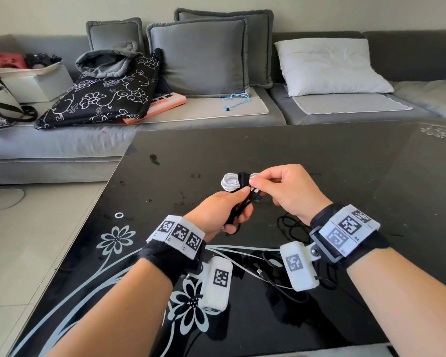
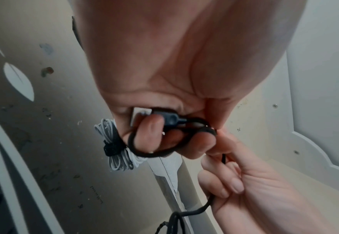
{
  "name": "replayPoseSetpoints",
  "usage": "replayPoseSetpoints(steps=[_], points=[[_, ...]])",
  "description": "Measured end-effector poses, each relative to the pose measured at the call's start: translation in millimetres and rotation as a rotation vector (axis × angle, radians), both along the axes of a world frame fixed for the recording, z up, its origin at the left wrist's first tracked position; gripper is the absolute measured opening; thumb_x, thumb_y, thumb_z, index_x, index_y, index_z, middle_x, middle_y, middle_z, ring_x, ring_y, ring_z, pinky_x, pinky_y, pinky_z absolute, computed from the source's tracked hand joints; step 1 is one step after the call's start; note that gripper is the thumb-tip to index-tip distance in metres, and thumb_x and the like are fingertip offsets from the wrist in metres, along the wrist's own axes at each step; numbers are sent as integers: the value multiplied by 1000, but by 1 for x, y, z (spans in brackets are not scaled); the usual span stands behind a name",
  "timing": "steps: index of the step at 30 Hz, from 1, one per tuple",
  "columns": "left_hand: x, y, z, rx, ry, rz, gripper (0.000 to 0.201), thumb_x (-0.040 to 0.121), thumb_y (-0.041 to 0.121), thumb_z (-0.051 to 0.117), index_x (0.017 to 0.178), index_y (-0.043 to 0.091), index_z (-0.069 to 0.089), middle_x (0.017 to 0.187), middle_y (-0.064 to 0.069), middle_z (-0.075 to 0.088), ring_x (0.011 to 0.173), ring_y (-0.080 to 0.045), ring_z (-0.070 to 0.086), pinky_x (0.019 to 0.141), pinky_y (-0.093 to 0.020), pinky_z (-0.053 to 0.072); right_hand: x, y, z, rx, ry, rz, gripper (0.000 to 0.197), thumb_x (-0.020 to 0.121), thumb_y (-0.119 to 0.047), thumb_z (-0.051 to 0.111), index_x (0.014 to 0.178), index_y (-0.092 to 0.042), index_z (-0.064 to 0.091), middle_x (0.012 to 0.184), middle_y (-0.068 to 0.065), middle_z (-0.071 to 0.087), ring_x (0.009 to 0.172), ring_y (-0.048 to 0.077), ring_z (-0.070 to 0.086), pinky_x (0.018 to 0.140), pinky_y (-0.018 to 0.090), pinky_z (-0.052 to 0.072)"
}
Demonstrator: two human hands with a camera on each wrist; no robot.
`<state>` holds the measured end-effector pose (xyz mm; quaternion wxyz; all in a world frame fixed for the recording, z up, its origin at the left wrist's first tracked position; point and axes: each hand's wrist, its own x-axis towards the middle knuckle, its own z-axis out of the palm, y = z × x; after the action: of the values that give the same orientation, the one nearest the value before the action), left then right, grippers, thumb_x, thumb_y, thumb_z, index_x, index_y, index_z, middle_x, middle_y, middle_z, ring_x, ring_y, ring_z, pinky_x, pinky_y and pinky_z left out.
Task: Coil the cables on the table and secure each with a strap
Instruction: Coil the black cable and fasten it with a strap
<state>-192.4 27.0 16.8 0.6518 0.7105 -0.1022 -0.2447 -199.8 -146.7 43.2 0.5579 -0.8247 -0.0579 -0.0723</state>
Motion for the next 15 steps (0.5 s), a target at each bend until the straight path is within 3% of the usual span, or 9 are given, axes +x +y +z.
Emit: replayPoseSetpoints(steps=[3, 6, 10, 15], points=[[-2, -2, 1, -20, -37, 0, 43, 107, 34, 36, 74, 14, 55, 57, 6, 47, 55, -11, 41, 55, -25, 29, 2, 1, -2, -16, -19, -6, 12, 89, -19, 73, 88, -8, 78, 71, 2, 71, 46, -2, 54, 48, 7, 39], [-5, -4, 3, -44, -37, 15, 45, 108, 34, 33, 67, 19, 44, 50, 7, 37, 59, -16, 33, 62, -24, 32, 2, 1, -2, -11, -30, -16, 12, 89, -19, 73, 89, -9, 78, 67, -1, 69, 45, -2, 53, 47, 8, 38], [-5, -5, 3, -59, -1, -13, 47, 108, 38, 32, 66, 18, 37, 50, 3, 24, 51, -17, 25, 54, -27, 30, 5, -1, -4, -15, -49, -32, 10, 88, -22, 74, 85, -14, 79, 66, 0, 69, 49, -1, 54, 52, 9, 40], [-5, -4, 3, -36, 1, -68, 35, 108, 38, 29, 94, 18, 54, 52, 7, 23, 46, -11, 18, 42, -17, 16, 3, -1, -5, 46, -23, 7, 11, 89, -18, 72, 86, -8, 77, 68, 8, 74, 56, 5, 63, 59, 14, 47]])
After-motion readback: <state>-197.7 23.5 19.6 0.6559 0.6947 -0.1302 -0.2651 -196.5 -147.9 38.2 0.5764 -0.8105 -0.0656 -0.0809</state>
